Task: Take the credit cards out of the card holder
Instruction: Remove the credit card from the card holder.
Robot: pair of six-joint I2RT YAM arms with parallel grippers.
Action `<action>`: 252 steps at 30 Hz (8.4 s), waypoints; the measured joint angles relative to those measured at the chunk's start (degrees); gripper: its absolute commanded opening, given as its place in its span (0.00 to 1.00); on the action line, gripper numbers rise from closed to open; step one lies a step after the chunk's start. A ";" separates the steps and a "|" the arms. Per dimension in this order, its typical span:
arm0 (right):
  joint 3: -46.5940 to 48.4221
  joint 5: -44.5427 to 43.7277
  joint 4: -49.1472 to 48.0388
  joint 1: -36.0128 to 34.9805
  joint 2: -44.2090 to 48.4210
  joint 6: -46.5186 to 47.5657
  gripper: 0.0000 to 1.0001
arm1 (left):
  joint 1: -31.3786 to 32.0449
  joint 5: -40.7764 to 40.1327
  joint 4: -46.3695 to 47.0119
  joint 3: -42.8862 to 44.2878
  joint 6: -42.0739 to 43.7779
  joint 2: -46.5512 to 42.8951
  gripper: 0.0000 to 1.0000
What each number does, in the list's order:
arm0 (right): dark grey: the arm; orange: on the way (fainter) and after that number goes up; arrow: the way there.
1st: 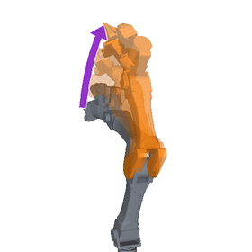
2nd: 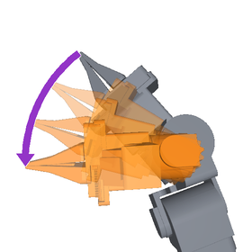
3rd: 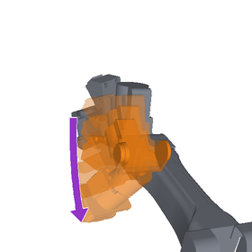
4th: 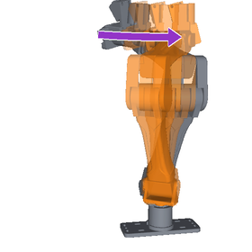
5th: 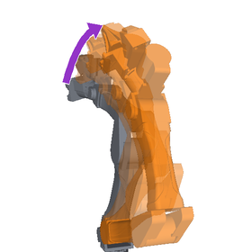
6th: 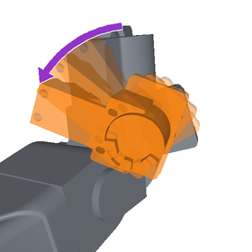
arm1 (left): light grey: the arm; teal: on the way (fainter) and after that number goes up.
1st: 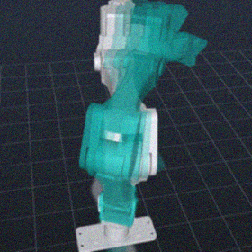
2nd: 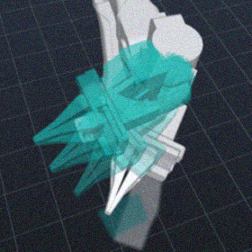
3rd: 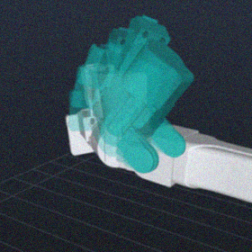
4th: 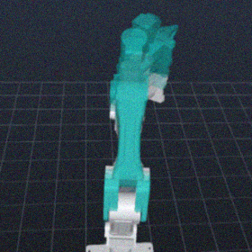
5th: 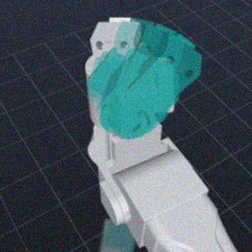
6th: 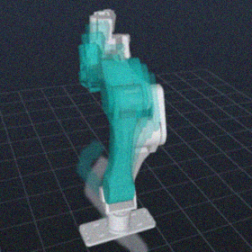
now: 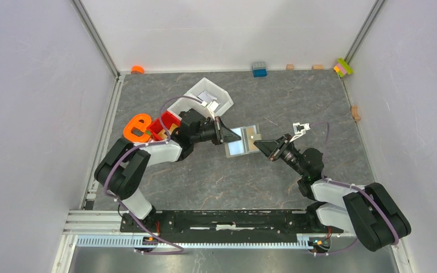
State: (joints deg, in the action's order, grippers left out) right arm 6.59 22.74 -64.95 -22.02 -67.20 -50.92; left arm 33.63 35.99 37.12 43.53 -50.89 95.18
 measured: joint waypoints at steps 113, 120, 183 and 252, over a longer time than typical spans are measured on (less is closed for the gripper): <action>11.45 -2.29 22.53 -8.41 -4.17 15.26 0.95 | 1.18 -5.84 -13.46 1.90 5.77 -2.80 0.02; 12.07 -2.84 23.76 -9.51 -4.76 16.15 0.97 | 1.22 -6.58 -15.89 2.47 6.56 -2.80 0.02; 13.88 -30.62 42.34 -12.11 6.25 20.20 0.87 | 1.27 -11.17 -20.70 3.58 8.22 -2.80 0.02; 5.20 7.15 -3.74 -3.30 -6.62 2.23 0.27 | 0.81 6.29 9.77 0.52 -3.87 -0.04 0.04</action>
State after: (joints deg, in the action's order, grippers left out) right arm 11.79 29.89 -68.69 -25.32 -73.82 -48.69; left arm 34.44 42.28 46.89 44.05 -54.76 95.13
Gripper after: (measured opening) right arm 0.289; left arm 0.075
